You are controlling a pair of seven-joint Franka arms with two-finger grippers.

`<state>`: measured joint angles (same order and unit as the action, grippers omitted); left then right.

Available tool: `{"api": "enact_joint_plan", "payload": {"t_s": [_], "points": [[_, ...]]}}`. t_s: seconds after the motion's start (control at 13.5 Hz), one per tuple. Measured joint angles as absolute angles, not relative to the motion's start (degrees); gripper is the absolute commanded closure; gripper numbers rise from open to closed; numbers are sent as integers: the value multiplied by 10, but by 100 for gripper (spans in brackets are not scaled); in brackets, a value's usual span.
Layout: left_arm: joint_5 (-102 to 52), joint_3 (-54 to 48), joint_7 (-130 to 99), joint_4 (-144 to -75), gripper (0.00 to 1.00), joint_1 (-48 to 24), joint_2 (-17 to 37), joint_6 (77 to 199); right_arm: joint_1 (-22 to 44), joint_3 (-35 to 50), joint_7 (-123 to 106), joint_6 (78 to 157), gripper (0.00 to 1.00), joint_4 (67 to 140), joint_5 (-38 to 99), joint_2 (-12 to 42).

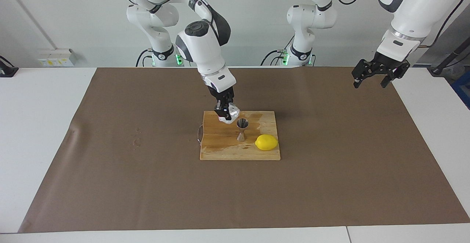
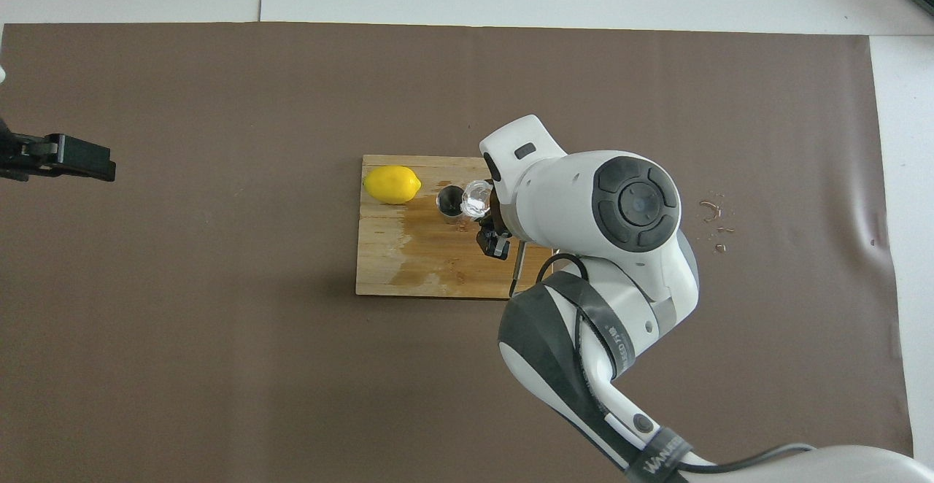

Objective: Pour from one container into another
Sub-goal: 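Hold the clear glass tipped over the metal cup to pour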

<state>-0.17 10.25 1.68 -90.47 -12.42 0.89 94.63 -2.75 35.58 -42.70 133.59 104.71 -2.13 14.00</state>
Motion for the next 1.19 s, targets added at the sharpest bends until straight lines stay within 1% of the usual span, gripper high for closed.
{"api": "enact_joint_plan", "payload": {"t_s": [0.3, 0.44, 0.67, 1.19], "points": [[-2, 103, 17, -905, 0, -124, 9, 946, -25, 372, -370, 1306, 98, 1002, -94, 179], [-2, 103, 17, -905, 0, -124, 9, 946, -25, 379, -364, 1297, 98, 987, -107, 195], [-2, 103, 17, -905, 0, -124, 9, 946, -24, 388, -364, 1271, 98, 981, -118, 199], [-2, 103, 17, -905, 0, -124, 9, 946, -24, 392, -362, 1249, 99, 979, -129, 199]]}}
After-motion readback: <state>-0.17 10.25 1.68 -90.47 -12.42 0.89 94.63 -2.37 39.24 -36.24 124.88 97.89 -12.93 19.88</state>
